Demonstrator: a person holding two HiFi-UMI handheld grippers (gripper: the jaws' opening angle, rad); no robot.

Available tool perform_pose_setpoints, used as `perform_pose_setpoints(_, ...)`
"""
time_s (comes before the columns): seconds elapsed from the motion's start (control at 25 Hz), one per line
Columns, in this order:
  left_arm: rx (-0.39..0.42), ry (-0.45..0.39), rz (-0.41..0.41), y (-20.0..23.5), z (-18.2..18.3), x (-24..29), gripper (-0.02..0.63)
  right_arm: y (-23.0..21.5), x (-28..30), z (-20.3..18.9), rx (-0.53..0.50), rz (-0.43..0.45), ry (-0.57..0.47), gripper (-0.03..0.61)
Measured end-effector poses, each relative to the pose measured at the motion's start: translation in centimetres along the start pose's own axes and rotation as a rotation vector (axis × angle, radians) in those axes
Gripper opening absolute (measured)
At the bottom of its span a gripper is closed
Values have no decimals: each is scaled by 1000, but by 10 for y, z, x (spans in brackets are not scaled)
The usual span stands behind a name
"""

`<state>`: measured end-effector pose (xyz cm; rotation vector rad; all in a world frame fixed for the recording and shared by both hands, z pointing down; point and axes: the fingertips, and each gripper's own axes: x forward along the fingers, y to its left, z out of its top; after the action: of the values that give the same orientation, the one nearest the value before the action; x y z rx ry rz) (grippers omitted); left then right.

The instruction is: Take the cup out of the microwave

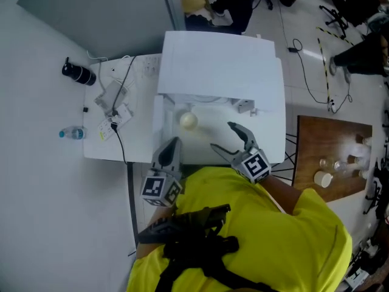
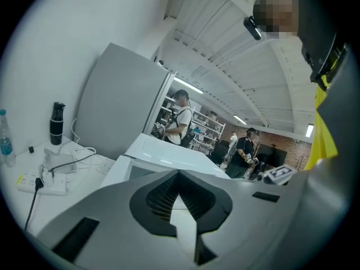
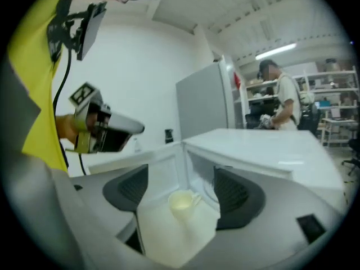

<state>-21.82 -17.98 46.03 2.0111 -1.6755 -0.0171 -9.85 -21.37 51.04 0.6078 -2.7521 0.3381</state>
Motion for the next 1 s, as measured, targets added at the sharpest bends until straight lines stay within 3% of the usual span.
perform_pose_setpoints(0.08,35,10,1,-6,5,8,3,-15,-26,42,19,-88,-90,294)
perform_pose_setpoints(0.24,66,-7,-36,-16,25,27,3,-50,-58,83,57,-249,-200,5)
perform_pose_setpoints(0.48,112,11,-71,-29,33,51,3,-80,-72,85,81,-309,-196,3)
perform_pose_setpoints(0.72,111,36,-49,-28,24,59,3,-85,-69,80,84,-292,-155,3)
perform_pose_setpoints(1.0,117,45,-32,-26,24,59,3,-74,-49,92,79,-211,-150,3)
